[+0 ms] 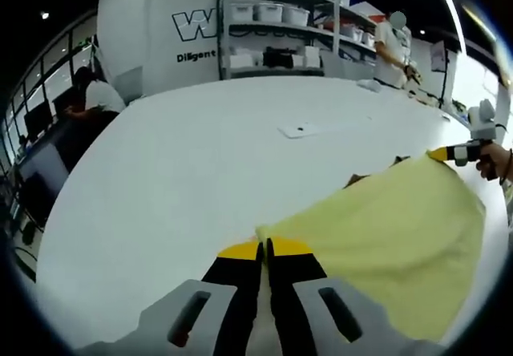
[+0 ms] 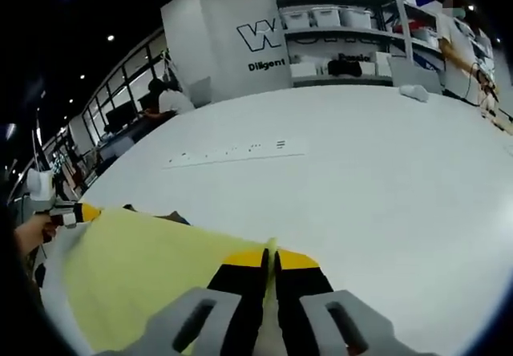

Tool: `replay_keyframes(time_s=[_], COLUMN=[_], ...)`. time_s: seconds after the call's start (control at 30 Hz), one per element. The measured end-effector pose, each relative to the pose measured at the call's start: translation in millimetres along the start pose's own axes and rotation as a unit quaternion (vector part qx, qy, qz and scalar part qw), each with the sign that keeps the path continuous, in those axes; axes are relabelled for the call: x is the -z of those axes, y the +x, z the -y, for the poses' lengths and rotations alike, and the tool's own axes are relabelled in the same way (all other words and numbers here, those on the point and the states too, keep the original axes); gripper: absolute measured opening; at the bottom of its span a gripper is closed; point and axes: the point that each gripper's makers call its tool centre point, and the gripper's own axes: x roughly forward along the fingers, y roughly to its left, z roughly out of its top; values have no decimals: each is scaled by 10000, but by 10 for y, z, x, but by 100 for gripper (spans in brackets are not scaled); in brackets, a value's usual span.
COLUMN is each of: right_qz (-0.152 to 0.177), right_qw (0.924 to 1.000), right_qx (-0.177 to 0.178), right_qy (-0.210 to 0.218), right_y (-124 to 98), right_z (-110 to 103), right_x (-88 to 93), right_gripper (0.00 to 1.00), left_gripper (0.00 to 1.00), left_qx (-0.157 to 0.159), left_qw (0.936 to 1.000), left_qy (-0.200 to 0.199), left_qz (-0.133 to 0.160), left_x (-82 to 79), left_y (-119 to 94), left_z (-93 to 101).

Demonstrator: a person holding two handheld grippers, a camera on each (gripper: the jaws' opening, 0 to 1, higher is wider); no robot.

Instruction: Fold the garment on the visible template until the final outline fits inside the template.

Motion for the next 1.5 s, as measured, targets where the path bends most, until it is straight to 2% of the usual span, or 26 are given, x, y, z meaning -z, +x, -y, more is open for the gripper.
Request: replay_keyframes(time_s=[0.1,0.23,0.43,0.57,0.7,0.93,1.03,1.23,1.3,1.4,1.5], right_qz=[-12,36,110,84,46,-60,-109,-150,-227,-310,-358], right_qw=[10000,9999,9993,9991,9989,9986,9985,9985,9981,9978,9975], right_qx=[-20,-42,-159,-215,-275,-383,-418,-411,-466,-494,-535], right_qy=[39,119,314,367,383,364,345,331,332,308,288], right_y=[-18,-81,-168,-251,-348,-533,-603,-661,-784,-840,-899], right_z=[-16,-42,-123,-194,-258,-374,-417,-441,-514,-540,-570], right_x=[-5,-55,-130,-108,-64,84,149,201,311,387,447], right_gripper=[0,5,26,39,51,65,66,68,68,68,68], left_gripper=[6,18,31,40,47,56,57,57,56,50,51], left_qx=[-6,-3,-10,20,71,154,328,297,279,300,287], left_qw=[9999,9999,9998,9998,9995,9996,9984,9991,9994,9995,9995], left_qy=[110,94,-16,-20,-94,-140,-409,-247,-142,-92,-108], left_qz=[80,144,190,180,307,214,216,194,135,59,7], left_x=[-56,-126,-198,-207,-232,-100,-61,-24,78,167,246], left_y=[-47,-124,-249,-352,-451,-595,-667,-734,-870,-932,-968], left_z=[18,11,-5,46,113,238,328,354,403,438,456])
